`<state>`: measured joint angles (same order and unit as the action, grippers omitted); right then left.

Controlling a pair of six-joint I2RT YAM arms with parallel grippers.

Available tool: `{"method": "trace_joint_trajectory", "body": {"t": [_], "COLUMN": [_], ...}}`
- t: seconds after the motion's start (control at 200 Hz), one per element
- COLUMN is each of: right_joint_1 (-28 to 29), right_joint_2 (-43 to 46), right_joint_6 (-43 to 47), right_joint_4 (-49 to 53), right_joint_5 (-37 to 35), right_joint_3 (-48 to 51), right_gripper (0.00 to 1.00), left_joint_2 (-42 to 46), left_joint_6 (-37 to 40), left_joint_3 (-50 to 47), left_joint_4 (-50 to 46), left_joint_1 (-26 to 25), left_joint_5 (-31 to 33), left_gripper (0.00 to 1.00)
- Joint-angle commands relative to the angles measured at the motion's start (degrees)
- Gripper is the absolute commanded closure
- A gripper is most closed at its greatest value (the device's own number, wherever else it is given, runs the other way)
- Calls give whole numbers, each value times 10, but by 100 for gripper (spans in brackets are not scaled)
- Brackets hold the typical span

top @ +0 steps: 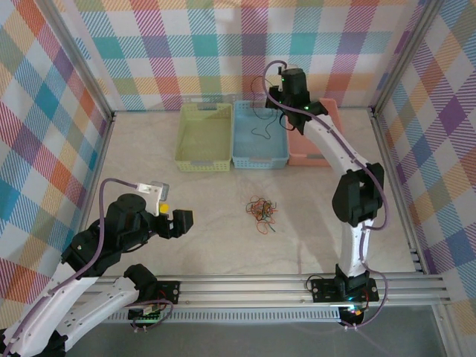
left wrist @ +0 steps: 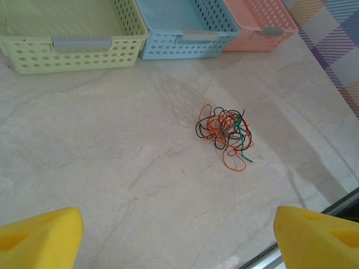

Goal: Untangle the cables

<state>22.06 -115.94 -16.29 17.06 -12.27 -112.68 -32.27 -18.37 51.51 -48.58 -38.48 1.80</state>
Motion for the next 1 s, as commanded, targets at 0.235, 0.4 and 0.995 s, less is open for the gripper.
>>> {"method": "trace_joint_trajectory", "body": {"t": [0.235, 0.4, 0.995], "right_joint_1": [-9, -23, -48], "right_joint_2": [-82, -87, 220], "right_joint_6": [-86, -116, -107], "right_joint_4": [20, 17, -82], "right_joint_5": [19, 34, 77], "right_joint_3": [-18, 21, 327], "right_gripper": [100, 100, 54], "left_joint_2": [9, 9, -39], "left_joint_6": [12, 12, -77], "left_joint_3": [-7, -8, -36], "left_joint_4": [-5, -3, 99], "left_joint_1": [3, 3, 2], "left_joint_5": [10, 6, -90], "left_gripper": [12, 12, 17]}}
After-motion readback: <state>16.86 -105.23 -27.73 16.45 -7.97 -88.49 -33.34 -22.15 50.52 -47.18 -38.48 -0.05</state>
